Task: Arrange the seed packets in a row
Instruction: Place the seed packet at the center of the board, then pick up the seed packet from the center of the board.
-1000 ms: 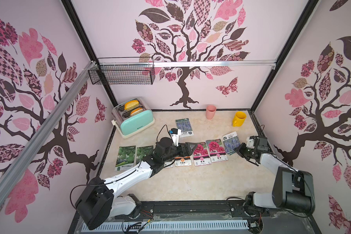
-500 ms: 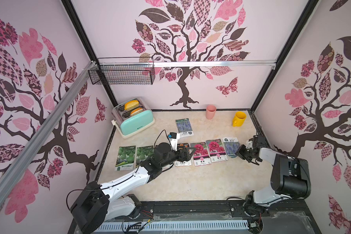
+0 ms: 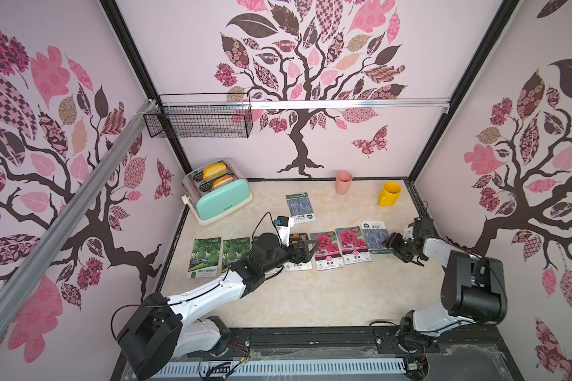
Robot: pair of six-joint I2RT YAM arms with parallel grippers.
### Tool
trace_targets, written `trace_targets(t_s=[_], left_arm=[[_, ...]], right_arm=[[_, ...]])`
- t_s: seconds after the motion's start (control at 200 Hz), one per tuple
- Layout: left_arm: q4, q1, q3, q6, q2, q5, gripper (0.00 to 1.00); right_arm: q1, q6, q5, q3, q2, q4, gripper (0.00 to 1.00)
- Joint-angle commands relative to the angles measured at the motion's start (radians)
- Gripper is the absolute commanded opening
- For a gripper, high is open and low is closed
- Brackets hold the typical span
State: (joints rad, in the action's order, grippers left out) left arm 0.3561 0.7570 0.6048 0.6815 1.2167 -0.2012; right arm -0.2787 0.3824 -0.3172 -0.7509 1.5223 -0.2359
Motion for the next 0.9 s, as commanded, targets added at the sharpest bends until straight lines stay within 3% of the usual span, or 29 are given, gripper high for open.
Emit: trace_targets(t_s=[0.0,0.235,0.48,0.605,0.8,0.895], left_arm=[[0.016,-0.005,0.002,-0.008,0.002,0.011,0.93],[-0.024,-0.004,0.036,-0.004,0.005,0.024,0.92],[-0.123,-0.064,0.157,-0.011,0.119,0.067,0.92],[-0.153,-0.127,0.234,-0.009,0.251,0.072,0.92],[-0.185,-0.208,0.383,-0.057,0.487,0.087,0.92],[-0.244,-0.238,0.473,-0.088,0.591,0.094,0.92]], right_arm=[[-0.007,0.004,0.105,-0.024,-0.094,-0.07,0.75],[-0.008,0.036,0.149,-0.065,-0.272,-0.097,0.76],[0.048,0.063,-0.009,-0.102,-0.274,-0.023,0.74],[0.184,0.043,-0.035,-0.167,-0.197,0.027,0.74],[0.413,0.008,-0.073,-0.341,0.056,0.124,0.74],[0.457,0.001,-0.116,-0.44,0.204,0.149,0.73]])
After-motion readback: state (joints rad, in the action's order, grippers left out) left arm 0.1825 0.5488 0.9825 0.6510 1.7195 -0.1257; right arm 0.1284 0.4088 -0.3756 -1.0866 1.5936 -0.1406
